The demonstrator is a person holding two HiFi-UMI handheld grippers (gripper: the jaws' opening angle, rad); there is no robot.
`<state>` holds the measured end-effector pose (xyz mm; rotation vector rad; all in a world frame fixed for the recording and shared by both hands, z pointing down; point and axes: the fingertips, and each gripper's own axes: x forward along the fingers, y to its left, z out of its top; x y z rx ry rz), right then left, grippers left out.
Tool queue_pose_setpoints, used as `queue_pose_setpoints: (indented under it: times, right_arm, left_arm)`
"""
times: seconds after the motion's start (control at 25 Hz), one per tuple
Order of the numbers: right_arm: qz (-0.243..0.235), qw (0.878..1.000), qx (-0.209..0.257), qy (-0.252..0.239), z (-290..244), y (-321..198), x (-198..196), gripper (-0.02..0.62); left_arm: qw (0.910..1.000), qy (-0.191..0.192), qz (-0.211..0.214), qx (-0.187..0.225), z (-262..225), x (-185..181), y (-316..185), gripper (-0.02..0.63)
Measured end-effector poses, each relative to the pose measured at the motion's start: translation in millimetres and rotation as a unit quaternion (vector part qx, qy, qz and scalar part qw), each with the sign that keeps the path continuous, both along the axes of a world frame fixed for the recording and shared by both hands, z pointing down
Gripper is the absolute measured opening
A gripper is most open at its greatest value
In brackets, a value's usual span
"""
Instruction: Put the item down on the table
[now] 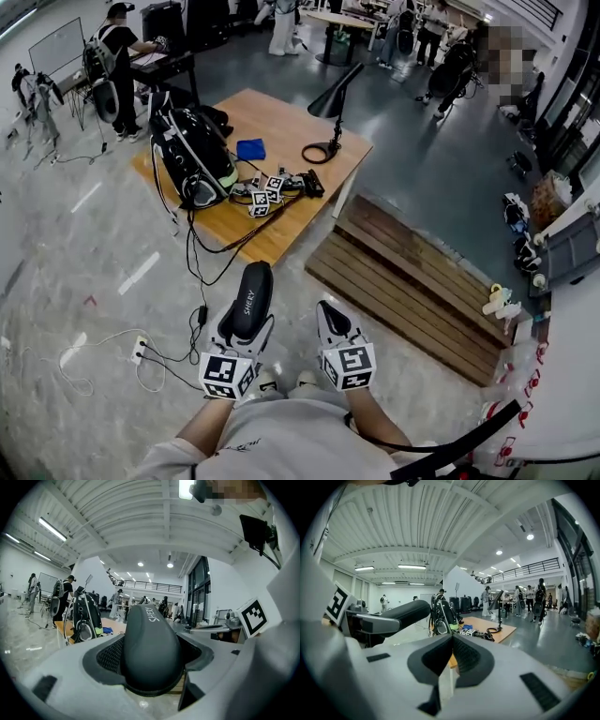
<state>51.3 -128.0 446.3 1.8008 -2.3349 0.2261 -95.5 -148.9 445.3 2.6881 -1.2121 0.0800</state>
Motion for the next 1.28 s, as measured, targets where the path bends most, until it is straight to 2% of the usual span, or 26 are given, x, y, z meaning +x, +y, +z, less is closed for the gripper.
queue_pose_setpoints:
  times: [0.4, 0.64, 0.76, 0.88, 1.16, 1.28]
  right_arm:
    - [-0.028, 1.000, -0.007, 0.004, 10.8, -65.1, 15.7, 0.005]
    - [-0.044, 0.999, -0.015, 0.017, 43.3, -124.3, 20.3, 0.005]
    - [-0.048, 0.999, -0.012, 0.011, 61.2, -154.4, 18.9, 0.005]
    - [-0.051, 0.999, -0.004, 0.006, 80.6, -177.2, 15.6, 0.005]
    - [-0.054, 0.998, -0.026, 0.003, 120.8, -208.1, 13.5, 0.005]
    - [-0.056, 0.998, -0.034, 0.004, 129.0, -212.4, 12.9, 0.005]
  left_arm:
    - [0.9990, -0.021, -0.031, -0.025, 21.0, 11.8, -49.5, 0.344]
    - [0.9978, -0.035, -0.038, -0.041, 61.5, 35.9, -101.0, 0.344]
    - [0.9967, -0.051, -0.040, -0.049, 91.5, 44.1, -136.5, 0.344]
    - [0.9937, -0.071, -0.037, -0.078, 134.9, 50.4, -168.3, 0.344]
    - [0.9797, -0.139, -0.019, -0.144, 245.3, 68.3, -228.2, 0.344]
    - [0.9735, -0.168, -0.013, -0.155, 276.9, 70.9, -249.9, 0.344]
